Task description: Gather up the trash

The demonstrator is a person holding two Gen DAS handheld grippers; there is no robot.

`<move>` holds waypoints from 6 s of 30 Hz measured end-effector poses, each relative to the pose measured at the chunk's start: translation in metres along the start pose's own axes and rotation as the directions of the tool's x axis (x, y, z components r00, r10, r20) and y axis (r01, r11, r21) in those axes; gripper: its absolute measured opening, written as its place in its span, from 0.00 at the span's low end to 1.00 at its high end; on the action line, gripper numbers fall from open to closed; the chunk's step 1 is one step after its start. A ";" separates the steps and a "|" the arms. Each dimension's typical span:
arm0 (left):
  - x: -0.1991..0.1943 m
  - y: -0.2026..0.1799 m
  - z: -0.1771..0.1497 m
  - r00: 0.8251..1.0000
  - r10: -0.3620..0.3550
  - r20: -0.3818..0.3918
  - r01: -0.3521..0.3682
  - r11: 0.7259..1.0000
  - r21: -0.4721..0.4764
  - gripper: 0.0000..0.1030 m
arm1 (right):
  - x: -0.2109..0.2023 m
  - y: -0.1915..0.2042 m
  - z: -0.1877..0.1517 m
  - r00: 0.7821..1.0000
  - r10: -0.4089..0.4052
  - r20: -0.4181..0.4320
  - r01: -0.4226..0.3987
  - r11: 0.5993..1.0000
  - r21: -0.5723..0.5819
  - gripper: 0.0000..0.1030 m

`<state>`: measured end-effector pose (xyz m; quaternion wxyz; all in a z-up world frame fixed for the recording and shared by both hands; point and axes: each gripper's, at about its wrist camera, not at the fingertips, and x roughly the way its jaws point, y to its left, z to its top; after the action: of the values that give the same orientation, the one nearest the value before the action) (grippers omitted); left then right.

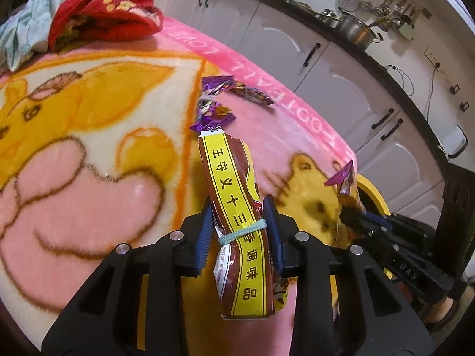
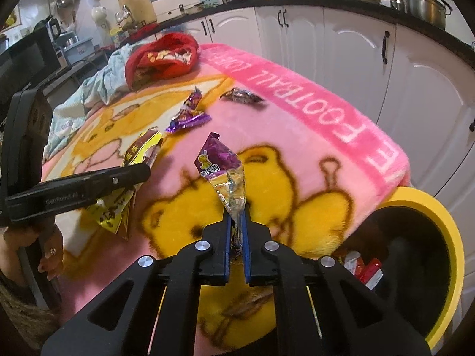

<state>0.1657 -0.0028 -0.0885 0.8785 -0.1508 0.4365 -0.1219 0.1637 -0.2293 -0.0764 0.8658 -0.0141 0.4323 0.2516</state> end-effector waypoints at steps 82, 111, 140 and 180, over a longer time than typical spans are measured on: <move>0.090 -0.216 -0.027 0.954 -0.244 -0.175 0.291 0.895 0.338 0.26 | -0.104 -0.172 -0.073 0.957 -0.285 0.046 0.248 0.892 0.378 0.06; 0.093 -0.198 -0.027 0.969 -0.183 -0.164 0.228 0.917 0.327 0.67 | -0.104 -0.182 -0.078 0.955 -0.295 0.034 0.254 0.870 0.423 0.34; 0.021 -0.164 -0.006 0.994 -0.096 0.059 0.072 0.943 0.324 0.90 | -0.140 -0.128 -0.047 0.910 -0.359 0.205 0.293 0.910 0.292 0.65; -0.026 -0.043 0.027 0.976 0.050 0.210 -0.076 0.990 0.118 0.90 | -0.093 -0.025 0.022 0.955 -0.182 0.235 0.186 0.982 0.004 0.71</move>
<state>0.1685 -0.0292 -0.0376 0.9303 -0.0933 0.3389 -0.1049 0.1449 -0.2853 0.0029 0.9303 -0.0324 0.3216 0.1736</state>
